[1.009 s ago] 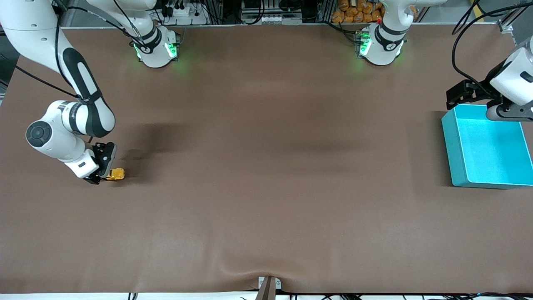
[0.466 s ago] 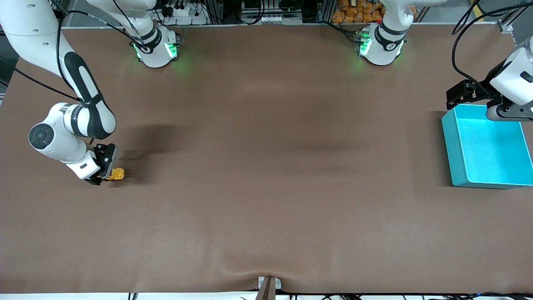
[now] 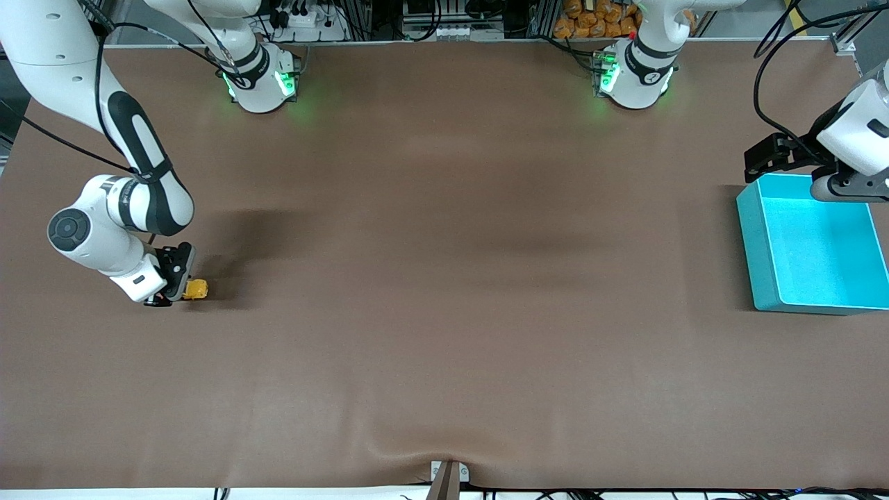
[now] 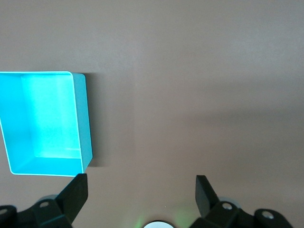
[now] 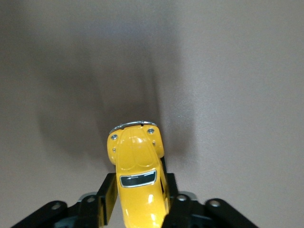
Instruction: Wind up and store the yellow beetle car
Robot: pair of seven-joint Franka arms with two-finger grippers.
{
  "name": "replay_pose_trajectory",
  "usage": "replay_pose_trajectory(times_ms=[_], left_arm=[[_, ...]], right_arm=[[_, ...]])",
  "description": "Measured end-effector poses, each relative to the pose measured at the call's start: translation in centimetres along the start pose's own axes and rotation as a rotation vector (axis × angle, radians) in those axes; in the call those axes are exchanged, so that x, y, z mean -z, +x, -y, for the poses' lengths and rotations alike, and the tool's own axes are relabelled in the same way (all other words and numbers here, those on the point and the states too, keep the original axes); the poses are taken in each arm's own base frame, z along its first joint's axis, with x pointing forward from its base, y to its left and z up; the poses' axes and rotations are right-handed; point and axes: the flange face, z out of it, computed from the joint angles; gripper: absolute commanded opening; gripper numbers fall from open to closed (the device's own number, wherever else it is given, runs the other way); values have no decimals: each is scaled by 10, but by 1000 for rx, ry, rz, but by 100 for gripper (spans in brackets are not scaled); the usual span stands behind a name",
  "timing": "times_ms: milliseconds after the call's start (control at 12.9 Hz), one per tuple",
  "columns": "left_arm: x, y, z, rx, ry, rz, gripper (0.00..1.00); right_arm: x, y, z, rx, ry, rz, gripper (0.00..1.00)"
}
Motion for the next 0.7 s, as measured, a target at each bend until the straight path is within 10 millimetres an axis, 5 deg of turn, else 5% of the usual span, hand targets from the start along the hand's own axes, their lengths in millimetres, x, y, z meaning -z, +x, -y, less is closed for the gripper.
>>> replay_pose_trajectory(times_ms=[233,698], left_arm=[[0,0,0,0,0,0,100],[0,0,0,2,0,1,100]], right_arm=[[0,-11,0,-14,1,1,0],[-3,-63,-3,25,6,6,0]])
